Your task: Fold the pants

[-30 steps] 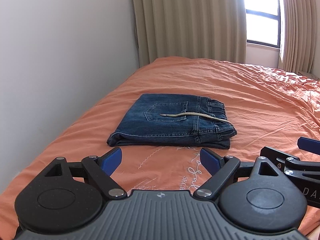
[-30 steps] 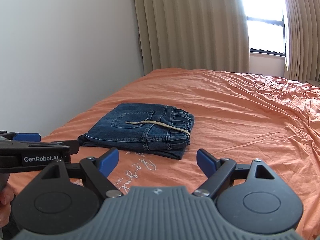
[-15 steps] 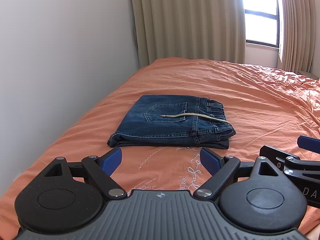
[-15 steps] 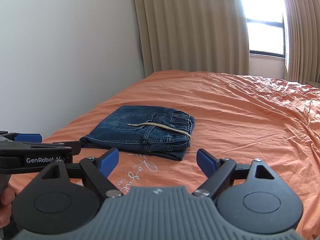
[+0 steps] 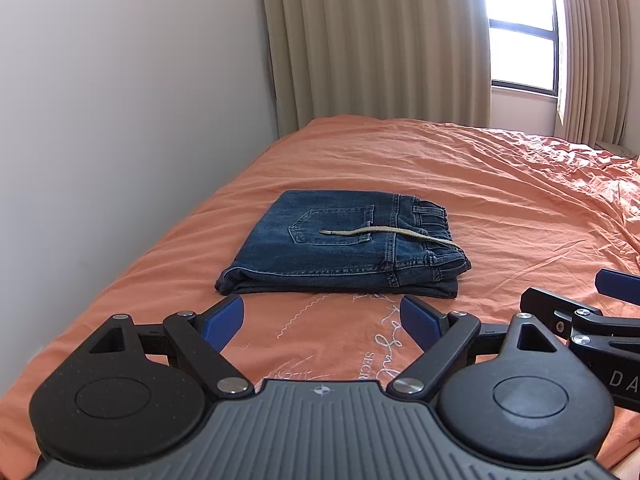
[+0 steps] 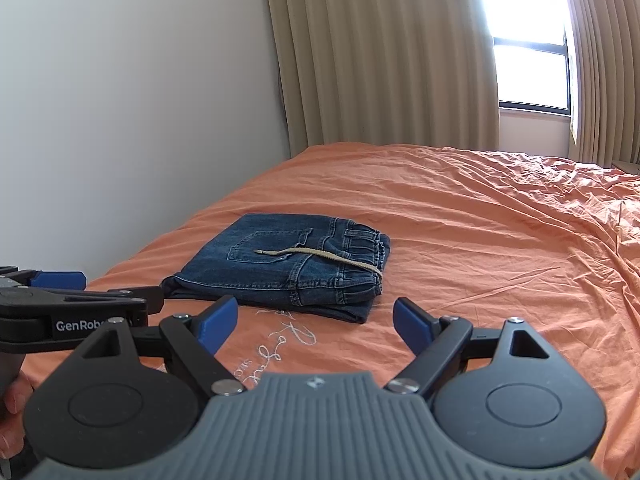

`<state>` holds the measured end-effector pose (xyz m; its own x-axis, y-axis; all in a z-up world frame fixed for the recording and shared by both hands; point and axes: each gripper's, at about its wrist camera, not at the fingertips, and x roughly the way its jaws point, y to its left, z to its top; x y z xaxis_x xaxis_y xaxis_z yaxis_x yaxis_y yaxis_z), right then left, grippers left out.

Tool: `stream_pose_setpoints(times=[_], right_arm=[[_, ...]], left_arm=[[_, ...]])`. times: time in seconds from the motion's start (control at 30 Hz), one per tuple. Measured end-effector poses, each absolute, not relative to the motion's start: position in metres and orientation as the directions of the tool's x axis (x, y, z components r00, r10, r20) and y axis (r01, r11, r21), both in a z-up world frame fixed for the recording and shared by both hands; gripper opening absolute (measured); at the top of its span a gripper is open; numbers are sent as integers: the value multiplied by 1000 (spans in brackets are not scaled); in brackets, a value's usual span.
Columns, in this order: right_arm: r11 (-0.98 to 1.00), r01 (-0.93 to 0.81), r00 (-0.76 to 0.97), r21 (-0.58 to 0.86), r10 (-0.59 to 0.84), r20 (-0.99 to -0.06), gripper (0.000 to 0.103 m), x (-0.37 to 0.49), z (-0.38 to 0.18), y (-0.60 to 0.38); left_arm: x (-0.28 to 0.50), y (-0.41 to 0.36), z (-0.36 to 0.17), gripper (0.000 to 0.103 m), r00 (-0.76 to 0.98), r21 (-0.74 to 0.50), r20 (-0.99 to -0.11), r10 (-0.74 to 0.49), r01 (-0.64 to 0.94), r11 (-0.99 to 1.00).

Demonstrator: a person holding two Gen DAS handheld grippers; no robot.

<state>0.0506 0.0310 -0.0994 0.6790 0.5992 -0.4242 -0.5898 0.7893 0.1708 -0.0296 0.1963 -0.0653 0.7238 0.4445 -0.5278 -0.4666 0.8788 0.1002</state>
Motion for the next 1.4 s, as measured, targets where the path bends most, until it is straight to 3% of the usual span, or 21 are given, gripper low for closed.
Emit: stream_pose_setpoints(times=[1.4], right_arm=[[786, -595, 690, 165, 605, -397, 81, 42, -95, 29]], left_arm=[[-39, 195, -59, 102, 740, 115, -507, 441, -449, 886]])
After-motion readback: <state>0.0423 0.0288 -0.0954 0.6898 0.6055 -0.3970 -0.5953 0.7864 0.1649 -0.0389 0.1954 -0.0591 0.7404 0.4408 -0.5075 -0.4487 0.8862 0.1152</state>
